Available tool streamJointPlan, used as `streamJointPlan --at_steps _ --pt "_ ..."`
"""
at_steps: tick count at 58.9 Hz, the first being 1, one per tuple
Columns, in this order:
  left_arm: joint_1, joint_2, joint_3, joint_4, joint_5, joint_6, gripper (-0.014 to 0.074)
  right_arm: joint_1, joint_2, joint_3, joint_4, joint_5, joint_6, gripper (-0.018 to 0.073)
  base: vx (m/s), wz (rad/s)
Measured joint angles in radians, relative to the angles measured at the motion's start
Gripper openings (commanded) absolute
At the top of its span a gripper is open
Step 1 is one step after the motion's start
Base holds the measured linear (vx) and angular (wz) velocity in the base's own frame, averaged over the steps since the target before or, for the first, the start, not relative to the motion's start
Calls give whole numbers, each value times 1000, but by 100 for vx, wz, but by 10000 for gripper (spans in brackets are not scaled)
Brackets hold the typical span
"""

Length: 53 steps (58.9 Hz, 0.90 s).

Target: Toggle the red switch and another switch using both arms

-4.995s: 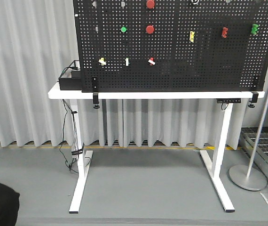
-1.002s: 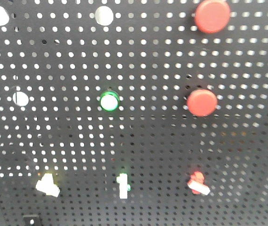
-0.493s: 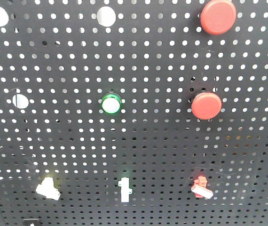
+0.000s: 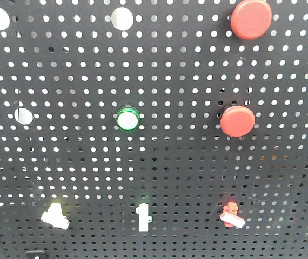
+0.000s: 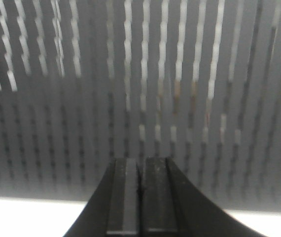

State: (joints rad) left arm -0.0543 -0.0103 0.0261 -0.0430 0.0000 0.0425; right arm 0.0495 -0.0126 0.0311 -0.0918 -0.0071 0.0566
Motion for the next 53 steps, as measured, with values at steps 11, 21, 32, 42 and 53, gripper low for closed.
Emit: streamJointPlan --at_steps 11,21,32,42,53 --pt "0 0 -79 -11 -198 -35 2 0 0 -127 97 -24 54 -6 0 0" --pt "0 3 -340 -12 -162 -42 2 0 85 -383 86 33 16 -6 0 0" --pt "0 108 -496 -12 49 17 2 -1 271 -479 -37 38 -105 -6 0 0" --pt "0 221 -474 -12 176 35 2 -1 403 -479 -59 29 -131 -6 0 0" --pt "0 311 -460 -17 167 38 2 -1 463 -479 -48 -19 -128 -6 0 0"
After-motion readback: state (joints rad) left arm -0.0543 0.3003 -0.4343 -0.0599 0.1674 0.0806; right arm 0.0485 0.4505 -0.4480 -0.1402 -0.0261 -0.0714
